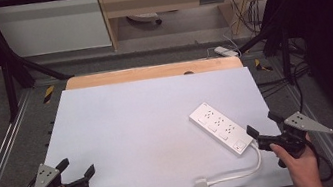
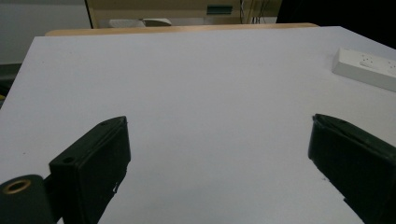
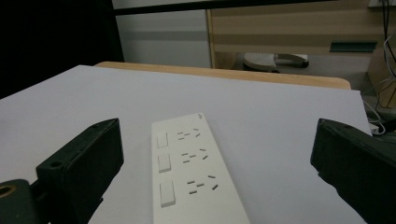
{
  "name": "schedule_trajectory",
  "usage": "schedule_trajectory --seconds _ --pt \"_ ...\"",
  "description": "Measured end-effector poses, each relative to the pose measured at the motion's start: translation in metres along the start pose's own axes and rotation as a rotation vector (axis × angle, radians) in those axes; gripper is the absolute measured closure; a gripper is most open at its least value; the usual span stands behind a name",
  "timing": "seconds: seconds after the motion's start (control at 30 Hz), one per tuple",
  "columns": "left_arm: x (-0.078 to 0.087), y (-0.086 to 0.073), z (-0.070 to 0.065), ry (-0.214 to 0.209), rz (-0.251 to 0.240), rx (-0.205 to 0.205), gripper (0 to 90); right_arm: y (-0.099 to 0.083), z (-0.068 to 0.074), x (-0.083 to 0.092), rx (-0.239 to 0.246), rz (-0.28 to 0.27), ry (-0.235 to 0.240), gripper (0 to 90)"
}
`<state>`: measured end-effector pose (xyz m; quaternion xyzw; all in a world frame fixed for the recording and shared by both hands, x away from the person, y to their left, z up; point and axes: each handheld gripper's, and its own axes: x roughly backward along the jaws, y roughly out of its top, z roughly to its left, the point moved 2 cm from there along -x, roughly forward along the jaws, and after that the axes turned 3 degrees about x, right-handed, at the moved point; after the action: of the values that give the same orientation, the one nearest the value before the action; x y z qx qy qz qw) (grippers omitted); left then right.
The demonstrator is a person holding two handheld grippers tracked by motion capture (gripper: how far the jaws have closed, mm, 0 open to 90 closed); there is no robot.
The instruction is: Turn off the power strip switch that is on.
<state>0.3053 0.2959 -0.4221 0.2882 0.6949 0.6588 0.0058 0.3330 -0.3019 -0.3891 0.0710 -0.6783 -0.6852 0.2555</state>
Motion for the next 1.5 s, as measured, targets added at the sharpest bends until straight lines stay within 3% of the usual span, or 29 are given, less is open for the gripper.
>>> schedule_trajectory --seconds 0.37,0.57,0.9,1.2,1.5 --pt "-0.001 -0.001 -0.001 -0.005 0.007 -0.002 5.8 0.012 0.010 -0.010 0.020 0.029 0.032 8.9" --pt "-0.001 -0.001 -0.001 -0.002 0.011 -0.002 5.8 0.023 0.011 -0.016 0.042 0.036 0.043 17.8" --pt "-0.001 -0.002 -0.001 -0.004 0.016 -0.004 5.8 0.035 0.019 -0.028 0.099 0.046 0.070 44.3" --pt "-0.002 -0.002 -0.002 -0.005 0.020 -0.007 5.8 0.042 0.019 -0.035 0.114 0.027 0.087 70.1" --pt "-0.002 -0.002 -0.002 -0.005 0.023 -0.010 5.8 0.047 0.019 -0.038 0.126 0.003 0.098 86.2"
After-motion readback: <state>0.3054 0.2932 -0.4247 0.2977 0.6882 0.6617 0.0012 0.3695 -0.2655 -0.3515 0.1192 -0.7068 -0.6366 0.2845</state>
